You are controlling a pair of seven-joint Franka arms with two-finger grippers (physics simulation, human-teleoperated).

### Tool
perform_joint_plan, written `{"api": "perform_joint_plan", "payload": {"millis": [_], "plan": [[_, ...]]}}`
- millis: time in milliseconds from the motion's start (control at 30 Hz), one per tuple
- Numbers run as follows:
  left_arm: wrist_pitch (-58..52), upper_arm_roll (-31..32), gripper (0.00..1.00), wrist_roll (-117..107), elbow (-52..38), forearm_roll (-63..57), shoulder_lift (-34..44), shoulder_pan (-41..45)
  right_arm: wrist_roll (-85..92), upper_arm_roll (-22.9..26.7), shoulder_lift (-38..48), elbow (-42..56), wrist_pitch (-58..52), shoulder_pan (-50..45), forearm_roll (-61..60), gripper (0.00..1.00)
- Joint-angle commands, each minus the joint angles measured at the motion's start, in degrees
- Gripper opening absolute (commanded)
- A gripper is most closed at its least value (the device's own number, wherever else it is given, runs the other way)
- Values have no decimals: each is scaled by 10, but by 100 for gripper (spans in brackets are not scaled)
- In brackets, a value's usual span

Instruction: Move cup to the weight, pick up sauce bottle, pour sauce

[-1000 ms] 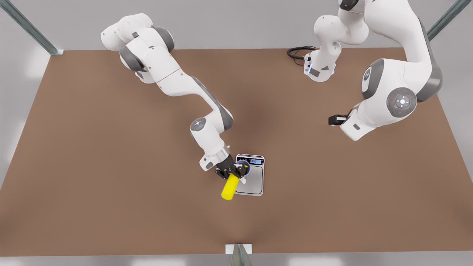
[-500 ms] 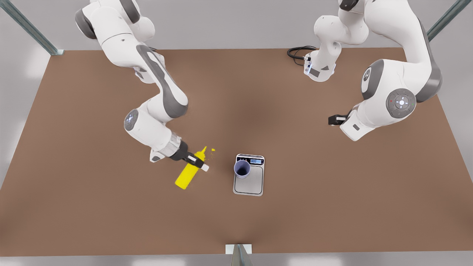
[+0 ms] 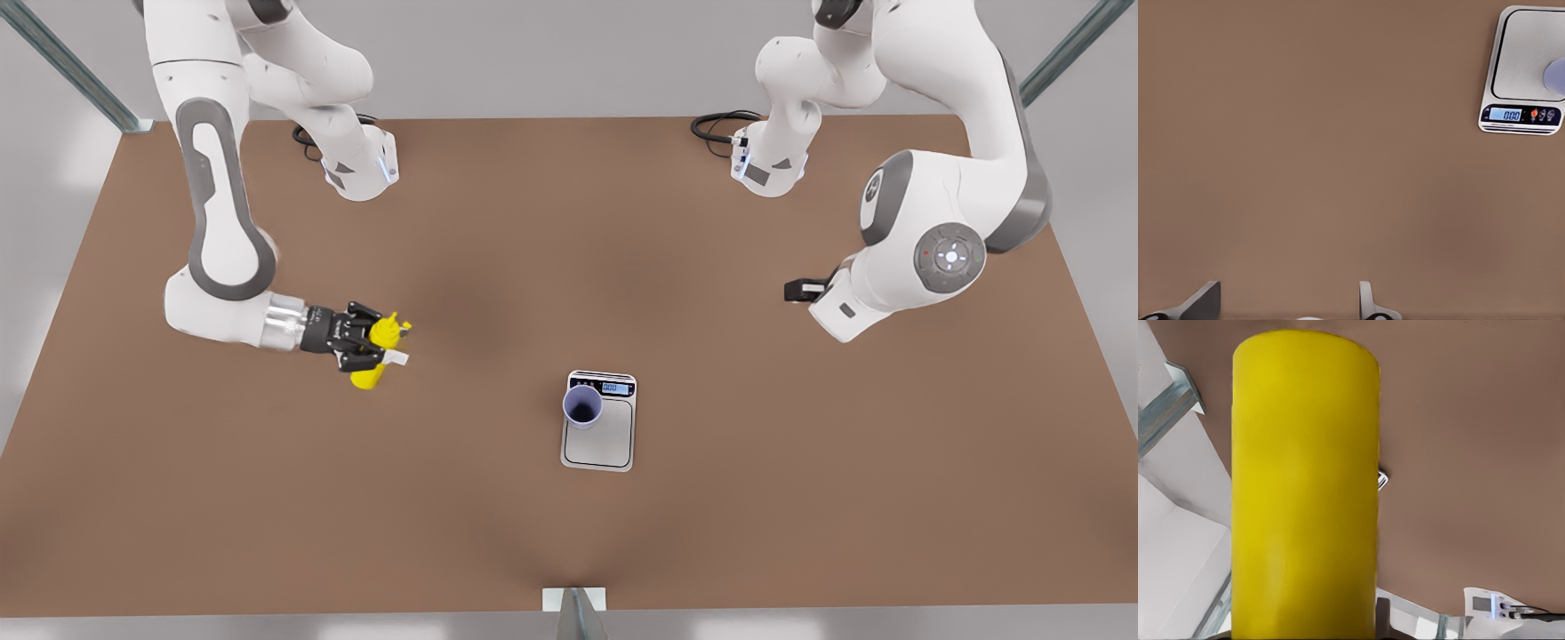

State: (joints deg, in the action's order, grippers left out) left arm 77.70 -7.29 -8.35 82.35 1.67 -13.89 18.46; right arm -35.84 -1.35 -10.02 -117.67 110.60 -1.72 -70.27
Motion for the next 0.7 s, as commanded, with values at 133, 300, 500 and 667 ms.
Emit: {"api": "perform_joint_plan", "payload": {"millis": [133, 300, 500, 667], "plan": [[0, 0, 100, 0, -1, 0, 1, 0, -5, 28, -19, -45, -60, 28, -63, 34], [0, 0, 100, -1, -2, -1, 0, 0, 62, -20, -153, -38, -149, 153, -110, 34], [0, 0, 100, -1, -2, 0, 0, 0, 127, -94, -260, -30, -186, 240, -111, 34], [0, 0, 100, -1, -2, 0, 0, 0, 126, -95, -263, -26, -166, 233, -104, 36]]}}
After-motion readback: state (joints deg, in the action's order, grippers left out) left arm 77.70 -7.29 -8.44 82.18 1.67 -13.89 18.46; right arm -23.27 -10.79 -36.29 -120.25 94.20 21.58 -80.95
